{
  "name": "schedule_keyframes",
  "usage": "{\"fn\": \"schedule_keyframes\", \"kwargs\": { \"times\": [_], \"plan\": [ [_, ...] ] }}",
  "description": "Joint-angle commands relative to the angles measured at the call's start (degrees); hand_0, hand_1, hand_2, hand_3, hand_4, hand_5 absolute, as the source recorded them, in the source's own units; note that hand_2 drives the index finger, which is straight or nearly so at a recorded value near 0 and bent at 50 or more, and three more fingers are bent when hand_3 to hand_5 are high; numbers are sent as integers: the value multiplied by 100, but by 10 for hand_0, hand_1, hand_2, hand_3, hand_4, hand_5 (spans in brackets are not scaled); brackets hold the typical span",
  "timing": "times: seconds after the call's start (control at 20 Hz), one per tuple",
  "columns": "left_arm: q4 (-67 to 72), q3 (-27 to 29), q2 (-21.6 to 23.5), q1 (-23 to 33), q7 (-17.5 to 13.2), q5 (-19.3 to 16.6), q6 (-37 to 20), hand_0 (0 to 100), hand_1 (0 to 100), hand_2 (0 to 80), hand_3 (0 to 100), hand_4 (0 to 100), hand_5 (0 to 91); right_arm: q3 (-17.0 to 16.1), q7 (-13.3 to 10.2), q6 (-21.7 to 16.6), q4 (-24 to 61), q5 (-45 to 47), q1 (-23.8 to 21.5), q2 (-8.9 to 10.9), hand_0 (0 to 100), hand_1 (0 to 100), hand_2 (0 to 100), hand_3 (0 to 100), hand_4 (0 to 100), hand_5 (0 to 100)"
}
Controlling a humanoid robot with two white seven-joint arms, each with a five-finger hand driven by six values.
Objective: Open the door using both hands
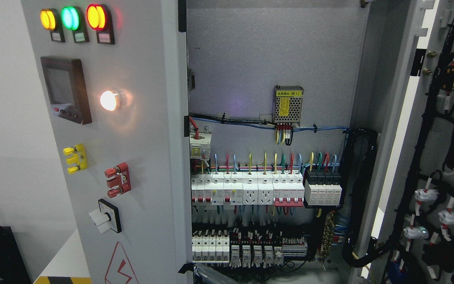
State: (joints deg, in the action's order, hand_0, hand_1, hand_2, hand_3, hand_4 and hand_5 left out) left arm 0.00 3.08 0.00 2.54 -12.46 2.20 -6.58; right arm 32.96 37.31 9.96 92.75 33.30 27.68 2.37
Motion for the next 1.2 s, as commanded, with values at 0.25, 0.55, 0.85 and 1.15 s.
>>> {"fn": "schedule_keyframes", "kwargs": {
  "times": [0.25,0.55,0.85,1.15],
  "plan": [
    [27,0,-193,1,-2,0,-1,120,389,0,0,0,0,1212,-22,409,235,1,220,-623,120,389,0,0,0,0],
    [27,0,-193,1,-2,0,8,120,389,0,0,0,0,1370,-145,718,-45,-34,563,-1089,120,389,0,0,0,0],
    [27,0,-193,-8,-2,0,8,120,389,0,0,0,0,1554,-417,709,-196,-34,765,-1089,120,389,0,0,0,0],
    [44,-44,-219,-271,-11,-17,8,120,389,0,0,0,0,1311,-426,691,-266,-51,810,-1028,120,389,0,0,0,0]
  ]
}}
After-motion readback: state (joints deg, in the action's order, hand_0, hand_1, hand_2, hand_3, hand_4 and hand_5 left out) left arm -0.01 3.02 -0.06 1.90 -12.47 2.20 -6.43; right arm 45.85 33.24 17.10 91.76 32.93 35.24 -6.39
